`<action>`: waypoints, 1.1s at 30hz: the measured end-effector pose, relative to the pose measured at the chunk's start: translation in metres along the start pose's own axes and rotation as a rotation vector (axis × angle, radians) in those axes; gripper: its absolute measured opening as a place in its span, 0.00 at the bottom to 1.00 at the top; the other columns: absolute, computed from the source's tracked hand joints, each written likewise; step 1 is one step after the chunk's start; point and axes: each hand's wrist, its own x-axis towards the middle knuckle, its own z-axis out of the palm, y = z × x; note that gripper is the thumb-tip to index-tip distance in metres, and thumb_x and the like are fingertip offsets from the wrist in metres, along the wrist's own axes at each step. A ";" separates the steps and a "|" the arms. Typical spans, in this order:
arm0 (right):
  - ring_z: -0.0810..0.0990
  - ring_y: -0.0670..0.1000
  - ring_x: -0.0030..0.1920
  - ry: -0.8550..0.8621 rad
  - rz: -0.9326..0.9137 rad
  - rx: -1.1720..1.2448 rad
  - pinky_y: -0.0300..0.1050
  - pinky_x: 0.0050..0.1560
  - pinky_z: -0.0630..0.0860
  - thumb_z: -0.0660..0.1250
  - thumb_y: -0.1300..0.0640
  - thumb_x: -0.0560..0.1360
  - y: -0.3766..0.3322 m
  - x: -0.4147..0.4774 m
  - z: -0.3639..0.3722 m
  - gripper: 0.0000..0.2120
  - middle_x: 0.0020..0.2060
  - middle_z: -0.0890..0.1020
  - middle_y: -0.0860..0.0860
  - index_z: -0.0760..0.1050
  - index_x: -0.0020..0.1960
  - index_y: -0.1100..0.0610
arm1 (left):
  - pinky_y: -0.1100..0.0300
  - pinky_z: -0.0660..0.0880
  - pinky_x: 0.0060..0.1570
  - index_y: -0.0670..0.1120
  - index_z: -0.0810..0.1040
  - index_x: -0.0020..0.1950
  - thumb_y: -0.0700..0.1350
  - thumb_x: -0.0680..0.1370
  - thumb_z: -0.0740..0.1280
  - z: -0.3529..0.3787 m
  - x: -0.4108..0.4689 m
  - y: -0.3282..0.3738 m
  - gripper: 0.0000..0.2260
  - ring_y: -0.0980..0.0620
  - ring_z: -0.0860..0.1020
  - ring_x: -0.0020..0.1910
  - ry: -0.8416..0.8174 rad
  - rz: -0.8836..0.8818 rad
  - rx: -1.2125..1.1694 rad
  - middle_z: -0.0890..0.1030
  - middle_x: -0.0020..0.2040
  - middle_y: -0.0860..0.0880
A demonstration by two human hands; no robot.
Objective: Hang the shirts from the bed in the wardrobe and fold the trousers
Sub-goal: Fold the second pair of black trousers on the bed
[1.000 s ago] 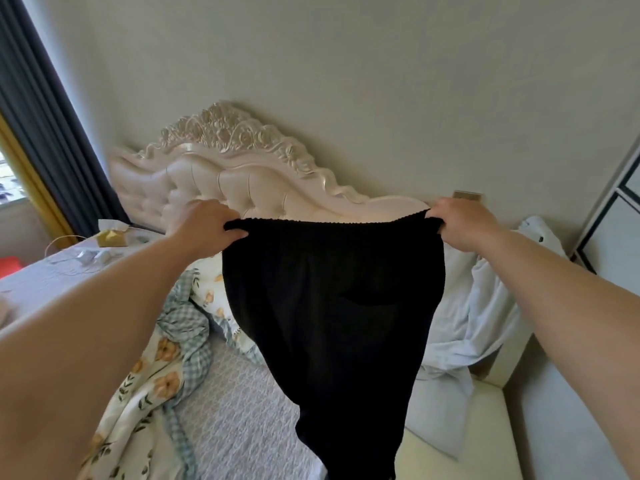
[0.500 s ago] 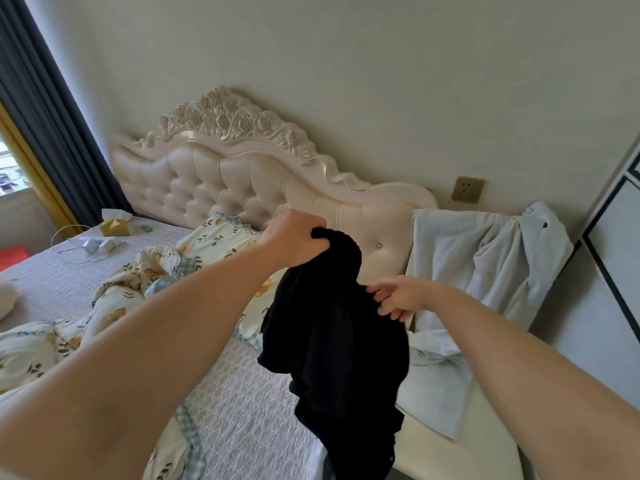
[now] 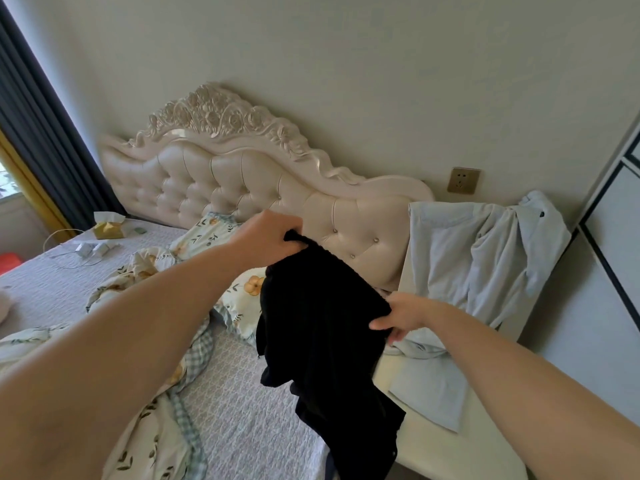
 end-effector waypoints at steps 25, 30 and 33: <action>0.76 0.59 0.46 0.918 -0.028 -1.010 0.44 0.39 0.63 0.67 0.41 0.72 0.013 -0.088 -0.164 0.15 0.41 0.68 0.52 0.78 0.53 0.49 | 0.53 0.51 0.68 0.60 0.71 0.68 0.58 0.80 0.56 -0.042 0.005 -0.073 0.17 0.46 0.64 0.67 -0.125 -0.074 0.765 0.75 0.59 0.45; 0.70 0.52 0.53 0.913 -0.113 -1.282 0.47 0.49 0.65 0.65 0.41 0.73 -0.005 -0.107 -0.188 0.17 0.46 0.79 0.46 0.77 0.55 0.51 | 0.54 0.46 0.69 0.58 0.76 0.63 0.53 0.80 0.59 -0.093 0.021 -0.068 0.13 0.48 0.65 0.66 0.105 0.024 0.748 0.79 0.54 0.48; 0.72 0.56 0.52 0.962 -0.101 -1.201 0.48 0.49 0.64 0.66 0.44 0.73 -0.011 -0.113 -0.191 0.16 0.47 0.78 0.53 0.78 0.55 0.53 | 0.54 0.43 0.70 0.60 0.75 0.63 0.53 0.81 0.57 -0.103 0.019 -0.066 0.13 0.50 0.64 0.67 0.119 0.030 0.803 0.80 0.56 0.52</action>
